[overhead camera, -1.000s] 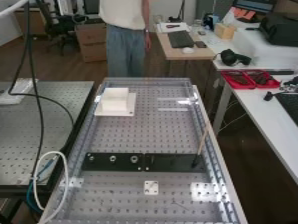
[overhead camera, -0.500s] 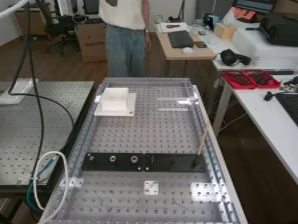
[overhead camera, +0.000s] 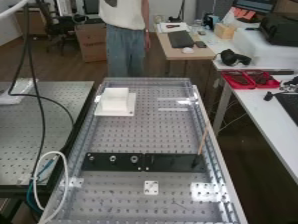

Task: Grab the bearing and place it in the white container

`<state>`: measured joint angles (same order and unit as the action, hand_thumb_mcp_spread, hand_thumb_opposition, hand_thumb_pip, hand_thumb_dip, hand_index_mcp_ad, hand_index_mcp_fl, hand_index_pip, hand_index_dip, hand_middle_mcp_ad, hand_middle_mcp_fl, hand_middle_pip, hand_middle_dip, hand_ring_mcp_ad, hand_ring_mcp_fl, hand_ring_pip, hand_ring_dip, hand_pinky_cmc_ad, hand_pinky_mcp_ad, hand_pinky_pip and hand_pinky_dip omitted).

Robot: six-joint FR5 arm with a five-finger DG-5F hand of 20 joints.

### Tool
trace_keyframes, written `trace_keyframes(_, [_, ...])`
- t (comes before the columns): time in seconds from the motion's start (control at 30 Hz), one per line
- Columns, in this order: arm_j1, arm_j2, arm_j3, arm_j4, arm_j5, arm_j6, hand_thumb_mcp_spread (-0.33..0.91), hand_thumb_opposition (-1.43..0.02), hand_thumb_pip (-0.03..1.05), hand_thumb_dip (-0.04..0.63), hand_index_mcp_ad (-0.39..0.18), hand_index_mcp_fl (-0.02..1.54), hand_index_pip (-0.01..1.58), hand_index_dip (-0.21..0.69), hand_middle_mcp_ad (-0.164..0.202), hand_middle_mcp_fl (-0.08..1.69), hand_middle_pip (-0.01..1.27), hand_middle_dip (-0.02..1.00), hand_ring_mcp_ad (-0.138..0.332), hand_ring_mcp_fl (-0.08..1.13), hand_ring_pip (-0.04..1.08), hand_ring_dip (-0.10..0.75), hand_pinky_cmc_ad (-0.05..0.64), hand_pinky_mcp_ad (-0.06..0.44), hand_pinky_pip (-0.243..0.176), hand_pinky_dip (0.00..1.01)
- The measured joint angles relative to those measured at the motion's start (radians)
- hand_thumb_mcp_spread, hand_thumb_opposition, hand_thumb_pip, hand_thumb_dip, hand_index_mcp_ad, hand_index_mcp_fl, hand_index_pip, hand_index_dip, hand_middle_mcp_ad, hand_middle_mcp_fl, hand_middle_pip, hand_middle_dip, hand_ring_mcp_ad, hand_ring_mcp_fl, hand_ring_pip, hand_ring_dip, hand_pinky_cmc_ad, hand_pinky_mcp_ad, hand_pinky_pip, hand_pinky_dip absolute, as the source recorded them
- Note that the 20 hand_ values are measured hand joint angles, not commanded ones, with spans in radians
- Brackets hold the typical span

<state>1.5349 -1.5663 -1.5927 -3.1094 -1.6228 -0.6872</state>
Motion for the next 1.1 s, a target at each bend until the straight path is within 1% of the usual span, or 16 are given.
trace_keyframes(0.13, [0.0, 0.002, -0.004, 0.003, 0.001, 0.001, 0.25, -0.63, 0.13, 0.016, 0.068, 0.02, 0.06, 0.063, 0.099, 0.02, 0.15, 0.05, 0.202, 0.0, 0.09, 0.002, 0.312, 0.232, -0.079, 0.14])
trace_keyframes(0.2, [0.0, 0.003, -0.006, 0.005, 0.002, 0.002, 0.25, -0.63, 0.13, 0.016, 0.072, 0.02, 0.06, 0.063, 0.099, 0.02, 0.15, 0.05, 0.202, 0.0, 0.09, 0.002, 0.328, 0.232, -0.079, 0.14])
trace_keyframes(0.43, [0.002, 0.009, -0.023, 0.019, 0.01, 0.006, 0.25, -0.63, 0.13, 0.012, 0.072, 0.02, 0.06, 0.063, 0.101, 0.02, 0.15, 0.05, 0.199, 0.02, 0.09, 0.002, 0.328, 0.23, -0.079, 0.14])
trace_keyframes(0.53, [0.002, 0.012, -0.032, 0.026, 0.014, 0.007, 0.24, -0.63, 0.13, 0.012, 0.072, 0.02, 0.06, 0.063, 0.101, 0.02, 0.15, 0.05, 0.208, 0.02, 0.09, 0.002, 0.325, 0.234, -0.079, 0.14])
trace_keyframes(0.6, [0.002, 0.014, -0.04, 0.035, 0.017, 0.005, 0.24, -0.65, 0.14, 0.016, 0.072, 0.02, 0.07, 0.065, 0.105, 0.02, 0.14, 0.05, 0.208, 0.02, 0.09, 0.002, 0.328, 0.23, -0.091, 0.14])
trace_keyframes(0.67, [0.003, 0.017, -0.052, 0.048, 0.022, 0.003, 0.25, -0.65, 0.14, 0.012, 0.072, 0.02, 0.07, 0.07, 0.105, 0.02, 0.14, 0.05, 0.218, 0.01, 0.09, 0.002, 0.328, 0.229, -0.091, 0.14])
trace_keyframes(0.8, [0.007, 0.031, -0.1, 0.101, 0.046, 0.0, 0.28, -0.65, 0.16, 0.019, 0.072, 0.02, 0.06, 0.079, 0.105, 0.02, 0.14, 0.06, 0.215, 0.02, 0.09, 0.0, 0.328, 0.232, -0.091, 0.15])
trace_keyframes(0.9, [0.01, 0.041, -0.139, 0.139, 0.068, 0.005, 0.3, -0.67, 0.16, 0.016, 0.072, 0.02, 0.07, 0.08, 0.106, 0.07, 0.15, 0.09, 0.216, 0.02, 0.09, 0.002, 0.328, 0.23, -0.091, 0.17])
trace_keyframes(0.93, [0.011, 0.044, -0.155, 0.157, 0.079, 0.009, 0.31, -0.67, 0.17, 0.016, 0.072, 0.02, 0.07, 0.08, 0.106, 0.08, 0.15, 0.09, 0.215, 0.02, 0.09, 0.002, 0.328, 0.248, -0.091, 0.17])
trace_keyframes(0.97, [0.012, 0.046, -0.163, 0.164, 0.084, 0.009, 0.31, -0.66, 0.19, 0.023, 0.072, 0.03, 0.07, 0.08, 0.106, 0.12, 0.15, 0.11, 0.215, 0.02, 0.09, 0.002, 0.33, 0.25, -0.091, 0.17])
trace_keyframes(1.0, [0.014, 0.049, -0.179, 0.182, 0.096, 0.009, 0.32, -0.66, 0.2, 0.033, 0.072, 0.03, 0.07, 0.08, 0.106, 0.13, 0.16, 0.12, 0.215, 0.02, 0.09, 0.002, 0.333, 0.265, -0.091, 0.18])
trace_keyframes(1.03, [0.017, 0.052, -0.197, 0.2, 0.11, 0.006, 0.32, -0.66, 0.21, 0.03, 0.068, 0.03, 0.07, 0.08, 0.106, 0.14, 0.15, 0.13, 0.216, 0.01, 0.1, 0.002, 0.333, 0.26, -0.089, 0.19])
trace_keyframes(1.07, [0.019, 0.053, -0.204, 0.207, 0.116, 0.003, 0.34, -0.66, 0.22, 0.031, 0.072, 0.04, 0.07, 0.08, 0.106, 0.16, 0.16, 0.14, 0.215, 0.01, 0.1, 0.003, 0.349, 0.267, -0.089, 0.19])
trace_keyframes(1.1, [0.023, 0.055, -0.221, 0.224, 0.131, -0.006, 0.34, -0.68, 0.22, 0.035, 0.072, 0.04, 0.07, 0.08, 0.106, 0.17, 0.15, 0.14, 0.216, 0.01, 0.1, 0.0, 0.349, 0.278, -0.089, 0.19])
